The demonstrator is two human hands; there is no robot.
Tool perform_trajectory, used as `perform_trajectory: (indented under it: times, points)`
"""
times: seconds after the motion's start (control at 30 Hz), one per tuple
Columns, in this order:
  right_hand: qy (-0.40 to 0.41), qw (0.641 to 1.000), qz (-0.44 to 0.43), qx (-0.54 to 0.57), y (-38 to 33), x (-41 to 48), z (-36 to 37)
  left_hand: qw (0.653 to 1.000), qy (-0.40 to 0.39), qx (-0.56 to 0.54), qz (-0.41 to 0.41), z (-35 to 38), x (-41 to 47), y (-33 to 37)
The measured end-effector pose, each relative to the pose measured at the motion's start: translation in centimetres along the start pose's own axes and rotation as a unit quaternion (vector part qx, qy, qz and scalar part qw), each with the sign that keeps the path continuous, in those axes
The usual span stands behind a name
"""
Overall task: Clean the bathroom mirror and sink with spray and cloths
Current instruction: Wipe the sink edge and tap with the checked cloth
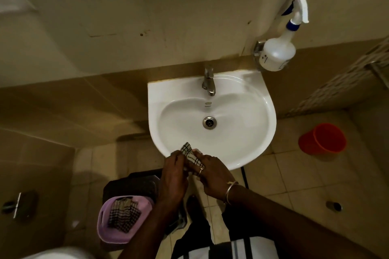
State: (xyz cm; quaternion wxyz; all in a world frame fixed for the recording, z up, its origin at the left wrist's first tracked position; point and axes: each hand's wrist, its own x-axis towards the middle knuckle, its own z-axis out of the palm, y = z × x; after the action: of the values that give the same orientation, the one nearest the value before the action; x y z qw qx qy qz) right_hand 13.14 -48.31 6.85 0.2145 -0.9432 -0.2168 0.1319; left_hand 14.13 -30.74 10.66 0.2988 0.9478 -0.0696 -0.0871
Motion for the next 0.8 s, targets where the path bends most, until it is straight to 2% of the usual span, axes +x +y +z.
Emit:
perform_trajectory:
  times: [0.13,0.27,0.37,0.57,0.8]
  points:
    - [0.003,1.000,-0.017,-0.015,0.9,-1.7,-2.0,0.995,-0.065,0.010,0.070,1.0,0.2,1.6]
    - [-0.021,0.998,-0.028,-0.045,3.8,-3.3,-2.8,0.983,-0.081,0.091,0.138,2.9,0.5,3.2]
    - [-0.031,0.998,-0.036,-0.049,5.7,-4.6,-4.3,0.982,-0.107,0.080,0.134,4.2,0.9,5.0]
    - [0.003,0.998,-0.058,-0.036,9.6,-6.8,-6.3,0.980,-0.156,0.033,0.120,6.3,2.2,8.3]
    - [0.051,0.995,-0.062,-0.065,13.9,-8.4,-7.9,0.983,-0.161,-0.049,0.071,7.8,4.3,12.9]
